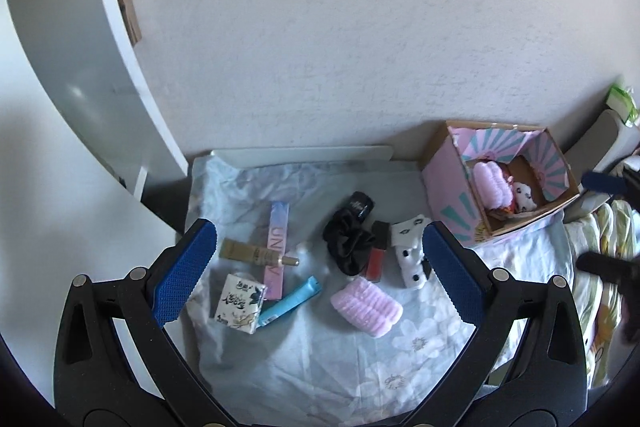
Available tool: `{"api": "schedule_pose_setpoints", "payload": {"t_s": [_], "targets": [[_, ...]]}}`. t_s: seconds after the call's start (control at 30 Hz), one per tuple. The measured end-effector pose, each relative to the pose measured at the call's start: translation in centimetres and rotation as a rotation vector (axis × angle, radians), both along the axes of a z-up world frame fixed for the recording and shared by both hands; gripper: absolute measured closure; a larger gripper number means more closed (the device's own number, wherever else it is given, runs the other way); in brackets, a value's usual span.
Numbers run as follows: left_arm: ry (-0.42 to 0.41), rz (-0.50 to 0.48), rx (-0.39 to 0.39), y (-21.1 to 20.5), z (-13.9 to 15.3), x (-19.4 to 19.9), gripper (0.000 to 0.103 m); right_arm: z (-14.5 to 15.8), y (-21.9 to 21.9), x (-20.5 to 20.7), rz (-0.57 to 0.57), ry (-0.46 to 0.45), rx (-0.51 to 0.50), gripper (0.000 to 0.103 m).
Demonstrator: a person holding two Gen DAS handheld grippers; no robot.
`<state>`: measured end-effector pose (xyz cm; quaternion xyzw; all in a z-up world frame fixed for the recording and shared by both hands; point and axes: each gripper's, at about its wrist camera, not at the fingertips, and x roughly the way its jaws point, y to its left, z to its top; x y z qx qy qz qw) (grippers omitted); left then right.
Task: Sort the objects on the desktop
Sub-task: 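Move both grippers back toward the remaining items on the bag, then grasp the black scrunchie with left gripper while right grasps second pink hair band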
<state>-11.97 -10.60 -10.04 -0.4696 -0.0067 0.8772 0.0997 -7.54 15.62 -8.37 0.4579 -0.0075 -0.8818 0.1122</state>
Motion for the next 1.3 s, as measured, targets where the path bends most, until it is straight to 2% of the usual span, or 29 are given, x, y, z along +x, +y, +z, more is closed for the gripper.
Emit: {"api": "schedule_pose_setpoints", "payload": {"t_s": [0.2, 0.4, 0.6, 0.8, 0.9, 1.03, 1.1, 1.13, 1.17, 1.23, 1.3], "targets": [[-0.037, 0.002, -0.012, -0.7, -2.0, -0.6, 0.000, -3.4, -1.7, 0.4, 0.037, -0.069, 0.011, 0.000], [-0.131, -0.070, -0.004, 0.5, -7.2, -1.2, 0.000, -8.1, -3.4, 0.8, 0.066, -0.157, -0.014, 0.000], [-0.153, -0.164, -0.088, 4.0, -11.6, -3.2, 0.000, -13.4, -7.1, 1.7, 0.121, -0.189, -0.024, 0.000], [-0.219, -0.196, -0.081, 5.7, -15.4, -6.2, 0.003, -18.2, -9.5, 0.8, 0.116, -0.196, 0.028, 0.001], [-0.242, -0.185, -0.042, 5.6, -16.6, -7.0, 0.006, -19.4, -11.0, 0.3, 0.150, -0.183, 0.106, 0.003], [-0.257, -0.191, -0.051, 5.8, -17.9, -7.5, 0.014, -20.2, -12.2, -0.4, 0.157, -0.159, 0.170, 0.005], [-0.249, -0.190, -0.020, 5.5, -18.0, -7.5, 0.018, -20.6, -12.5, -0.7, 0.151, -0.156, 0.185, 0.010], [-0.250, -0.184, -0.001, 5.3, -18.1, -7.6, 0.023, -20.7, -12.6, -0.8, 0.151, -0.157, 0.190, 0.015], [-0.253, -0.179, -0.006, 5.3, -18.2, -7.6, 0.035, -21.0, -12.8, -1.0, 0.154, -0.160, 0.205, 0.020], [-0.247, -0.176, -0.025, 5.3, -18.3, -7.6, 0.048, -21.6, -13.3, -1.3, 0.168, -0.173, 0.237, 0.041], [-0.247, -0.182, -0.016, 5.2, -18.2, -7.4, 0.058, -21.7, -13.6, -1.4, 0.180, -0.169, 0.232, 0.049]]}}
